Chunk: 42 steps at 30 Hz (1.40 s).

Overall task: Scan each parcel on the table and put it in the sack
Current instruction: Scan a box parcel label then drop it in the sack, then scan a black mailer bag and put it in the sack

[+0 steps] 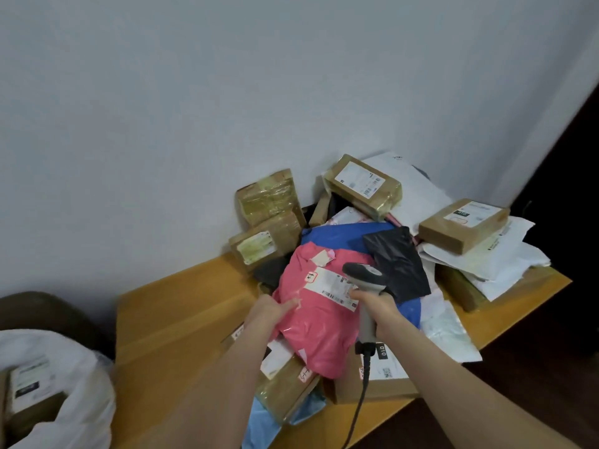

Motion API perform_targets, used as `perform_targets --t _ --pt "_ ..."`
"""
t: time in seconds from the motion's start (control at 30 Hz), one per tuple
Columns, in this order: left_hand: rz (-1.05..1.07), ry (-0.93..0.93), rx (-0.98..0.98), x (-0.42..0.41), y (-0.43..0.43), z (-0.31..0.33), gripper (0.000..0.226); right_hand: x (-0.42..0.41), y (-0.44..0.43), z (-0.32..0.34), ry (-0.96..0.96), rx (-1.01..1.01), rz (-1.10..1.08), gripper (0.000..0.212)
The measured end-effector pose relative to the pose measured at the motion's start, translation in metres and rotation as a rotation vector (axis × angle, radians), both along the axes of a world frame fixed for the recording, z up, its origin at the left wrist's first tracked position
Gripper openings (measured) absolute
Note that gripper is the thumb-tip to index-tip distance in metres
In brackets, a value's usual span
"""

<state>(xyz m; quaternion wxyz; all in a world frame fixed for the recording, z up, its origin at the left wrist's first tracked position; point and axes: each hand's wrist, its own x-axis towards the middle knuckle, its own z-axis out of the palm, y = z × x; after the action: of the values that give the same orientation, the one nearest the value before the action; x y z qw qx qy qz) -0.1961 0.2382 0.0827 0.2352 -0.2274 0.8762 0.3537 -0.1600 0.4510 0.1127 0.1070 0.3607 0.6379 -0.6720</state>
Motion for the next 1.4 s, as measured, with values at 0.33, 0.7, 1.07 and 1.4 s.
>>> perform_targets --t 0.33,0.7,1.07,1.4 --pt "0.264 0.245 -0.038 -0.014 -0.031 0.033 0.017 -0.041 0.007 0.005 0.03 -0.172 0.248 0.016" --pt "0.012 0.257 -0.57 0.001 -0.092 0.098 0.03 -0.046 -0.035 0.02 0.08 -0.217 0.396 0.014" --pt "-0.516 0.548 -0.408 -0.036 0.095 0.027 0.038 -0.012 0.046 -0.012 0.031 -0.16 0.002 0.011" --pt "-0.634 0.299 -0.193 0.011 0.208 -0.015 0.038 0.043 0.144 -0.038 -0.046 -0.077 -0.242 0.014"
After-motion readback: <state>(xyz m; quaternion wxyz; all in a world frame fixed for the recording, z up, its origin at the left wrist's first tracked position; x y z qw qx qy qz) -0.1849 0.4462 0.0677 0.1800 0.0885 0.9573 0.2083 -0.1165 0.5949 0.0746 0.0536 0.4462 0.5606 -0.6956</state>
